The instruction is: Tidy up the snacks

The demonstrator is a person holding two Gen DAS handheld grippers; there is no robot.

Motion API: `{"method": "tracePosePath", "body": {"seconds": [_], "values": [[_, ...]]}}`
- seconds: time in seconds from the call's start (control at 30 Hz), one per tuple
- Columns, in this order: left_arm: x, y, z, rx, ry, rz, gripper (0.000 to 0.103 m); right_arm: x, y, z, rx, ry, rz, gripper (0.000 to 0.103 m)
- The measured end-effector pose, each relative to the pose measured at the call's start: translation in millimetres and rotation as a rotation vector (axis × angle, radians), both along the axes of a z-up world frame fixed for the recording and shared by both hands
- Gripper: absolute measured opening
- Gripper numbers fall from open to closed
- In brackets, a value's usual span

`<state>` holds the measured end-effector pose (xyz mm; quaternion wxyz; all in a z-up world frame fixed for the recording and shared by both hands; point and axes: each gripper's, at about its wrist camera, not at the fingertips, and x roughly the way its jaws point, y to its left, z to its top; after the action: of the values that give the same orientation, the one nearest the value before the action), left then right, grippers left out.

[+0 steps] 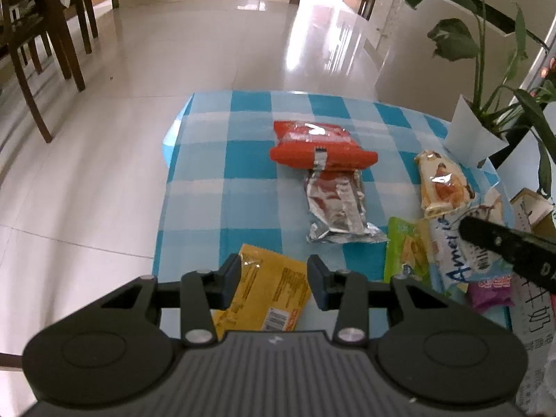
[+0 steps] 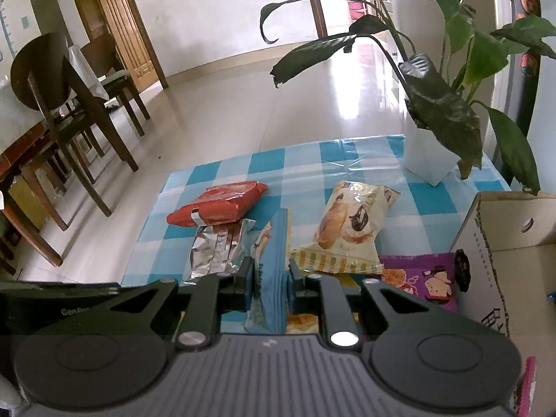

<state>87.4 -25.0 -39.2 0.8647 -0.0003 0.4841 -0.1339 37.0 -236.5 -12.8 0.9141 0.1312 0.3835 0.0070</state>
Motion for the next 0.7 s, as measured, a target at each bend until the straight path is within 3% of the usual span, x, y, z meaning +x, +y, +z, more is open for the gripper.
{"method": "tracePosePath", "body": {"seconds": [0.1,0.27,0.43,0.6,0.67,0.7], "values": [[1.4,-2.8,-8.7,0.002,0.046,-0.037,0.054,0.1,-0.2,0.3,0.0,0.0,0.001,0.022],[-1.1,-10.3,-21.6,0.135,0.034,-0.106,0.072,-0.6,-1.1,1.2,0.0,0.001,0.004,0.022],[-0.6,-11.5,-35.2,0.201,0.031,-0.139,0.081,-1.3,-1.8,2.2,0.003,-0.002,0.001,0.022],[-4.6,-12.6,-45.8,0.197,0.019,-0.147,0.081,-1.9,0.0,1.3,0.001,0.002,0.006,0.022],[-4.2,-10.1,-42.9,0.14,0.046,-0.145,0.058,-1.9,0.0,0.8,0.0,0.006,0.005,0.022],[-3.9,-9.5,-41.7,0.114,0.062,-0.132,0.058,-1.8,-0.1,0.7,0.002,0.006,0.005,0.022]]}}
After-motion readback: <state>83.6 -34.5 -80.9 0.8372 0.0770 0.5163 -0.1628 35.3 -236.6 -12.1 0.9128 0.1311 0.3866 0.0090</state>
